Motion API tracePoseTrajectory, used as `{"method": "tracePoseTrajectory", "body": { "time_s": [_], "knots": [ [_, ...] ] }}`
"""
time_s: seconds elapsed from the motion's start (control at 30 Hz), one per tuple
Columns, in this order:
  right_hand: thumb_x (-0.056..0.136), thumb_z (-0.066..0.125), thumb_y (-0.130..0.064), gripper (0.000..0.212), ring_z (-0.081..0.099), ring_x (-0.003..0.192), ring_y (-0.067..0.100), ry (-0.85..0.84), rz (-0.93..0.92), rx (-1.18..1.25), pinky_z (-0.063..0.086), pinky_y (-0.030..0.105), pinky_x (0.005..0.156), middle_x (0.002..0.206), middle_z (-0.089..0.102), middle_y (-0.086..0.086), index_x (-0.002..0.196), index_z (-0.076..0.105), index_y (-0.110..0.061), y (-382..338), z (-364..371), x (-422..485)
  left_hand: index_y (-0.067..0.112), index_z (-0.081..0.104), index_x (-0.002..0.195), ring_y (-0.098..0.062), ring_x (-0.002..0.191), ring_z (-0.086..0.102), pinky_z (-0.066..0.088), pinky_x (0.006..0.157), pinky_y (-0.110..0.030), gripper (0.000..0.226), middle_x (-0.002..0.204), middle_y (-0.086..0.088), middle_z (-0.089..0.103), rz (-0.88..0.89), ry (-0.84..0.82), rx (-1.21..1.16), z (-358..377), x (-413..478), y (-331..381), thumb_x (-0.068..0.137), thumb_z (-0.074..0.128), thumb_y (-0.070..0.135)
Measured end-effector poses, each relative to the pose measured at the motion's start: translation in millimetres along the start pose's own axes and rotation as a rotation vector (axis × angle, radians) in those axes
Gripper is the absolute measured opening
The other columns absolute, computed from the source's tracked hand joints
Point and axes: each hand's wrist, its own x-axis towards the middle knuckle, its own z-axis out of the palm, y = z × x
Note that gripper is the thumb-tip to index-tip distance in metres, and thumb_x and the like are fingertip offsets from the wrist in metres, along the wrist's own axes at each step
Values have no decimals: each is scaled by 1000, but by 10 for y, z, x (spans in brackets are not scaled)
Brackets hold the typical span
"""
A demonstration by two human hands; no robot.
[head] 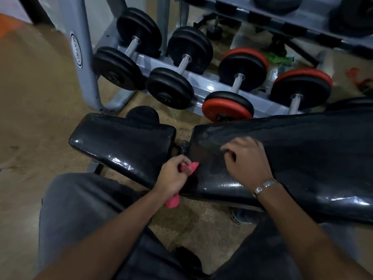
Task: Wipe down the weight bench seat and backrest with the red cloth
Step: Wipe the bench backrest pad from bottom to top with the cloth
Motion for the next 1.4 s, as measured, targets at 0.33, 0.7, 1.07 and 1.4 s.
{"method": "tracePoseTrajectory", "body": {
  "time_s": [0.33,0.7,1.07,1.4],
  "knots": [
    [84,52,-25,27,62,100,25,28,-24,-125,42,46,101,93,70,-5,91,78,-23,71,31,-88,27,73,77,0,70,62,48,65,-19,19,73,6,70,-26,34,47,-80,65,28,84,74,10],
    [86,49,-28,30,59,99,24,21,-37,-186,40,47,103,95,66,-5,91,78,-24,51,46,-79,23,74,74,1,68,63,51,66,-20,17,75,-1,72,-28,-62,95,-170,193,82,77,76,5],
    [86,53,-28,25,57,99,24,37,-41,-225,39,47,103,97,65,-4,91,77,-24,66,92,-61,33,78,93,1,89,68,51,77,-13,12,94,12,74,-74,129,-80,45,315,11,88,76,22],
    [87,53,-28,24,57,99,25,59,-35,-213,40,47,103,96,64,-4,90,77,-25,75,104,-66,31,70,128,4,94,49,34,84,2,33,103,-3,51,52,210,119,199,104,-61,103,52,43]
  ]
}}
